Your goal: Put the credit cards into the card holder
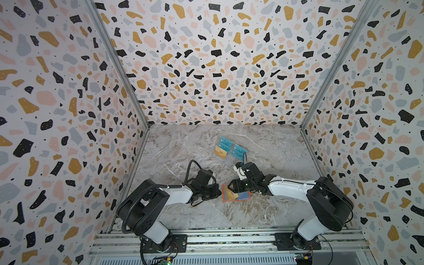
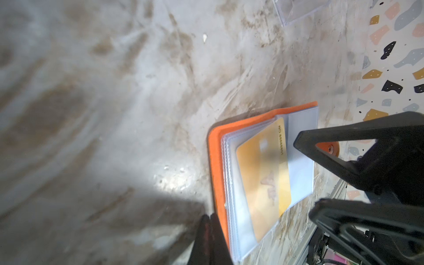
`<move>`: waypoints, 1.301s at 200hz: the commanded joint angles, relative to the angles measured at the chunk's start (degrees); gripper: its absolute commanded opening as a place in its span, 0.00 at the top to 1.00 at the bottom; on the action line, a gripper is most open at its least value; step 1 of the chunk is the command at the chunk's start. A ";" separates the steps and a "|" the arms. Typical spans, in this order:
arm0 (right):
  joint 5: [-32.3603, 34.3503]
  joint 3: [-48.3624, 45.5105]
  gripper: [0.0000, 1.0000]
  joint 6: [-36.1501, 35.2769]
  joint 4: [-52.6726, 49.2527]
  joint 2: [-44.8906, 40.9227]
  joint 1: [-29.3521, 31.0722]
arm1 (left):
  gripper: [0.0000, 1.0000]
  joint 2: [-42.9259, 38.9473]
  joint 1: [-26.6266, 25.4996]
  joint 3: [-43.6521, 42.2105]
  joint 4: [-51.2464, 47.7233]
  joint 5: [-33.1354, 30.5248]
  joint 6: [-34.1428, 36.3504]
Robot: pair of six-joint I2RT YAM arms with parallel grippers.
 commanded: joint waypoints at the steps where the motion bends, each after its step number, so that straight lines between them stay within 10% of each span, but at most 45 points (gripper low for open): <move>1: -1.41 0.31 0.40 -0.53 -2.27 -0.28 -0.08 | 1.00 0.05 0.03 1.25 -4.32 -0.88 1.28; 260: 1.12 2.93 0.43 -2.33 -9.04 0.02 1.71 | 1.00 3.59 -0.19 -1.92 5.14 3.64 -0.81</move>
